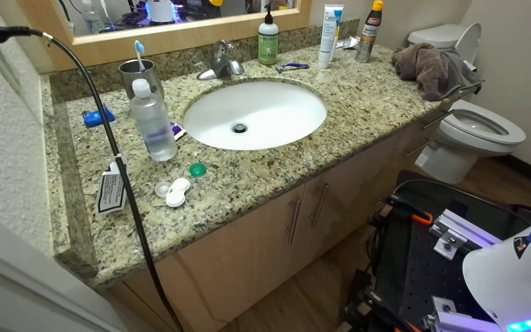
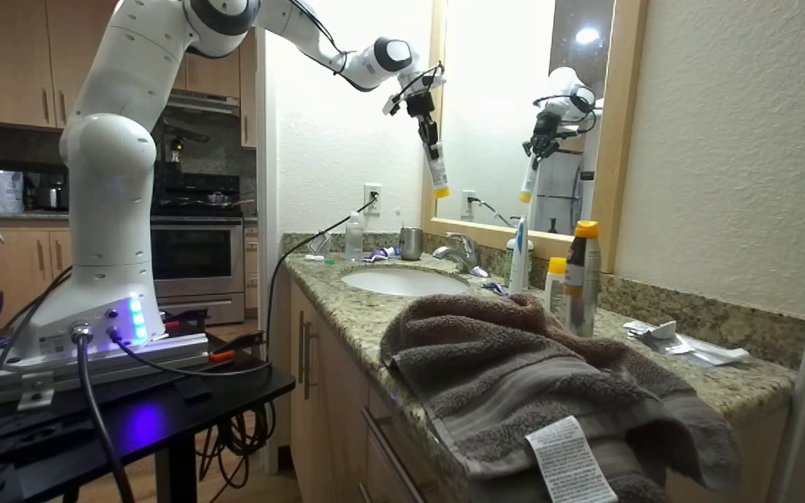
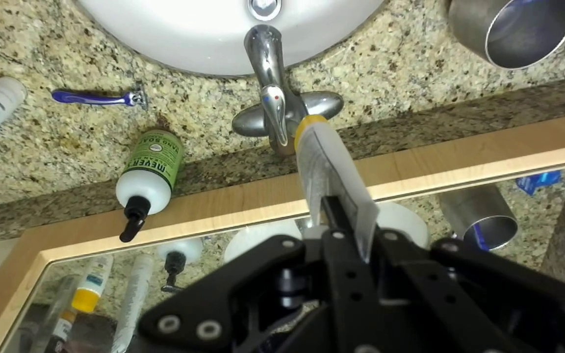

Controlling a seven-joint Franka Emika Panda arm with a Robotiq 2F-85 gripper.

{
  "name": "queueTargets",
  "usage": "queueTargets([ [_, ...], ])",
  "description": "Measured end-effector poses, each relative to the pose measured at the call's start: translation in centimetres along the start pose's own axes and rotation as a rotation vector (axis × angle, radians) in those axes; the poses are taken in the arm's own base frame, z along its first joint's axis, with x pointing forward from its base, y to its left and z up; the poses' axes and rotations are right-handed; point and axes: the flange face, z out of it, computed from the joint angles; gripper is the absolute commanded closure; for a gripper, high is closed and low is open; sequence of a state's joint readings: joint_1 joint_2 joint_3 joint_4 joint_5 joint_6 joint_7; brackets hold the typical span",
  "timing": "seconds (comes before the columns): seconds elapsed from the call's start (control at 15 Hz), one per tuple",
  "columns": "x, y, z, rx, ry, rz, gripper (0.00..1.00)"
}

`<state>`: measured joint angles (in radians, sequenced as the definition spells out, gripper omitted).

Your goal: Move the object with yellow lid to the left

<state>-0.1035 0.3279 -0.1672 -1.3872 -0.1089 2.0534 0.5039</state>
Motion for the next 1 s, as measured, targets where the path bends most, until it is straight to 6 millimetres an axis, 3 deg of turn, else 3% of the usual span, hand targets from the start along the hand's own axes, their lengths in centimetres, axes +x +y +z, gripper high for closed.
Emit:
queueTargets([
  [0.33, 0.0, 0.2, 0.2, -0.005, -0.004, 0.005, 0.98],
  [0.53, 0.0, -0.7, 3.4, -0.022, -0.038, -0.003, 0.98],
  [0.73, -0.1, -3.2, 7.1, -0.017, -0.069, -0.027, 0.98],
  [1.0, -0.1, -6.7, 9.9, 0.032, -0.087, -0.046, 0.98],
])
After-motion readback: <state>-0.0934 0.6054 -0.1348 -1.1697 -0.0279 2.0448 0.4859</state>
